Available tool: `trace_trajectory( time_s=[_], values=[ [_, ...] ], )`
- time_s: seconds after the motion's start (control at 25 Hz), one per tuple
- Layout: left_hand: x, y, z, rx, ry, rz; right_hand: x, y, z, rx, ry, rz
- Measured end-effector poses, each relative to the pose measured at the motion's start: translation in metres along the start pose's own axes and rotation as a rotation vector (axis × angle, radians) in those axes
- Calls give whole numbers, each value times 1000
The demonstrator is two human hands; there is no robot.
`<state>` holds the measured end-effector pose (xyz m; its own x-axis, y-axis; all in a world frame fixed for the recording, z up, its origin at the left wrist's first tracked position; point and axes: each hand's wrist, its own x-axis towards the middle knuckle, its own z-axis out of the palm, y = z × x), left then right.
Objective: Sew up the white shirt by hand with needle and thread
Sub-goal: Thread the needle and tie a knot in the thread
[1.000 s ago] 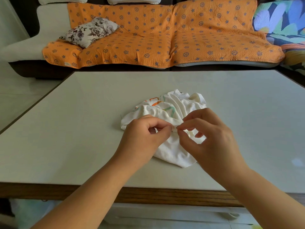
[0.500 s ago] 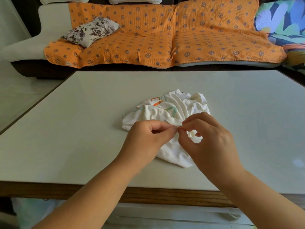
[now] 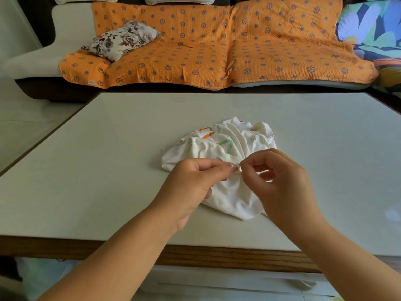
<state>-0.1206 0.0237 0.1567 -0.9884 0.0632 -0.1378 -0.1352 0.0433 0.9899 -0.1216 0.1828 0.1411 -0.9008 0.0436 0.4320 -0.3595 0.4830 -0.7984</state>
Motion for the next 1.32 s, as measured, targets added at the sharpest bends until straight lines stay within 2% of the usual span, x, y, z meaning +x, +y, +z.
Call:
trace_trajectory(
  time_s=[0.24, 0.48, 1.32],
  values=[
    [2, 0, -1, -74, -41, -5, 1, -5, -4, 118, -53, 127],
    [2, -3, 0, -149, -111, -36, 0, -5, -4, 124, -71, 75],
    [1, 3, 0, 89, -10, 35, 1, 5, -4, 47, -65, -126]
  ],
)
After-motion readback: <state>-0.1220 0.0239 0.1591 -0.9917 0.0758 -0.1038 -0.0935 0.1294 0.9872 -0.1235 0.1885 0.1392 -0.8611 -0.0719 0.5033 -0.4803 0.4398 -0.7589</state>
